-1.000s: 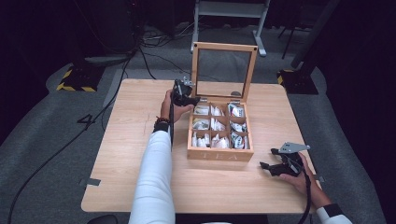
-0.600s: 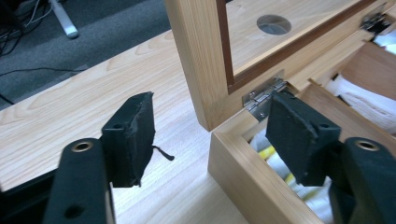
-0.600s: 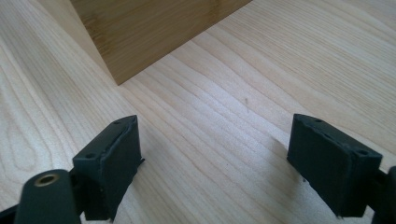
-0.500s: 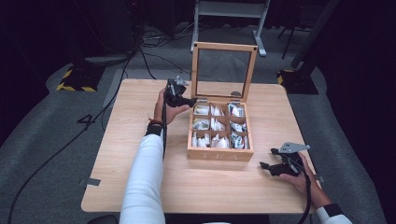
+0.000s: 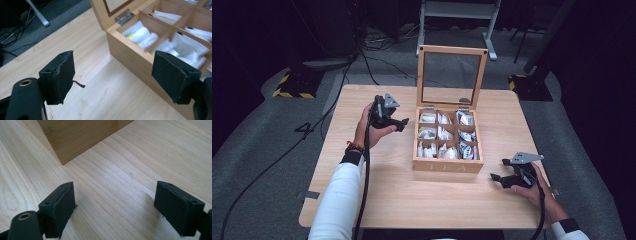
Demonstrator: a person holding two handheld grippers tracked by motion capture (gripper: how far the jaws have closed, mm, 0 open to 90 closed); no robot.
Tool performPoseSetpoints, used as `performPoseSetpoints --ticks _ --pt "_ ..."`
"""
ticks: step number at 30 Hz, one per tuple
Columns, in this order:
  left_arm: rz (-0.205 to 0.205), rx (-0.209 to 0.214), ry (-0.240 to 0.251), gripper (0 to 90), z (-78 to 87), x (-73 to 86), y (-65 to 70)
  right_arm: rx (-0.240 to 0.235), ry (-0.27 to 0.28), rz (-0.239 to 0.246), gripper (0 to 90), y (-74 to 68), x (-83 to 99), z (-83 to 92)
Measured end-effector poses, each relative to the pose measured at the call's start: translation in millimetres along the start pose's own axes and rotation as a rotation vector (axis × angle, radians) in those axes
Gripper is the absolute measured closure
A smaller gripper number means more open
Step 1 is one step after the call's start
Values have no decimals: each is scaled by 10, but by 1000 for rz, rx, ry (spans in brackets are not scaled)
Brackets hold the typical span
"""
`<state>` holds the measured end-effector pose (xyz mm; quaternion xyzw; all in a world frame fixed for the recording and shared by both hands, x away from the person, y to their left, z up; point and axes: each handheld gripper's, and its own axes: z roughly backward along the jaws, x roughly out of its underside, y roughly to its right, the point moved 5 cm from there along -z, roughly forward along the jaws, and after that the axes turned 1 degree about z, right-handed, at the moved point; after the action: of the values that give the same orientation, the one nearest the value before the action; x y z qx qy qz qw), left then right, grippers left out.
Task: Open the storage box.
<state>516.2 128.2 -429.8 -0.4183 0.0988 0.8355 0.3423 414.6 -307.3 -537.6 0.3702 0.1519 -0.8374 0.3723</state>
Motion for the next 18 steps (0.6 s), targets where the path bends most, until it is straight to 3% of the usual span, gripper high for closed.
performPoseSetpoints --ticks 4,7,9,10,11,12,14,17,18 --pt "-28 -31 -23 191 132 164 61 -2 -4 1 168 3 1 4" --pt "-38 -26 -23 191 196 245 101 -6 -15 3 168 6 6 18" --pt "-45 -27 -36 187 242 340 136 -12 -40 17 246 5 -1 58" --pt "-64 -37 -48 183 271 447 174 -8 -44 27 256 3 -6 74" --pt "-64 -37 -48 182 271 447 174 -8 -44 27 256 3 -6 74" --pt "-74 -35 -65 182 292 559 200 -18 -26 24 260 -11 -43 108" --pt "-72 -27 -70 182 300 615 211 -27 -9 26 266 -25 -100 147" --pt "-87 -48 -85 188 328 775 245 -48 10 32 273 -60 -175 191" --pt "-79 -34 -94 187 343 873 285 -54 23 45 279 -89 -231 221"
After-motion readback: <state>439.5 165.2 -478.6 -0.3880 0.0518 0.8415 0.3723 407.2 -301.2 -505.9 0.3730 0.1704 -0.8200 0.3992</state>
